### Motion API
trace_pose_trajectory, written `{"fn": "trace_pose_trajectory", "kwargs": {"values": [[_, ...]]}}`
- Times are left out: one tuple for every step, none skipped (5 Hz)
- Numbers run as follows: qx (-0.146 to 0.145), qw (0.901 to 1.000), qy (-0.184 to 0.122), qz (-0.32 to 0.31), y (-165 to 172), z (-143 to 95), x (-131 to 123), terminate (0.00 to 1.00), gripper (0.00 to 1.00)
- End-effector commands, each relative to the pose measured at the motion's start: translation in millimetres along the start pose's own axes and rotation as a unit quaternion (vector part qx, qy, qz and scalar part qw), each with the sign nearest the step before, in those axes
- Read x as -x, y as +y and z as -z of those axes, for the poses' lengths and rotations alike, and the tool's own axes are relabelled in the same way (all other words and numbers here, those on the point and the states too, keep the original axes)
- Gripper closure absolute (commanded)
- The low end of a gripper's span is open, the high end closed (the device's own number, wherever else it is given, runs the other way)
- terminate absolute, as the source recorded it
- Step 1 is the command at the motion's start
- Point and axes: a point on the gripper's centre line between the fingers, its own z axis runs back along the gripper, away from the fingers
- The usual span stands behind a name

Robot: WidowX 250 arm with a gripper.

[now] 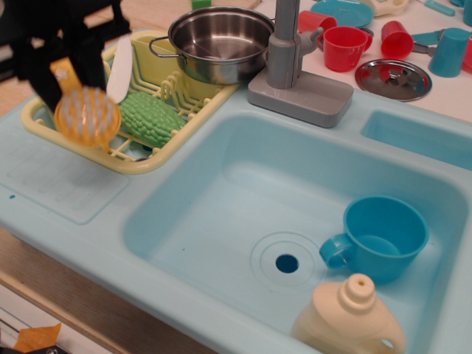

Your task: Put brush into pot or pan

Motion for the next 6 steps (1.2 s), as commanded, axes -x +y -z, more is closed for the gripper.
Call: {"fn": "trace_pose_trajectory", "kwargs": {"values": [[0.027, 0.9984, -0.035, 0.036, -33.4, -24.0, -25.0, 0.0, 1.0], [0.036, 0.9965, -0.041, 0.064, -54.6, -28.8, -36.1, 0.0, 1.0], [0.05, 0.9937, -0.032, 0.095, -75.6, -24.0, -48.5, 0.0, 1.0], [0.064, 0.9899, -0.027, 0.123, -96.3, -20.4, -52.4, 0.0, 1.0], [0.071, 0.9859, -0.02, 0.15, -118.2, -18.8, -56.4, 0.0, 1.0], [0.078, 0.9805, -0.008, 0.181, -143.1, -13.5, -56.1, 1.0, 1.0]]}}
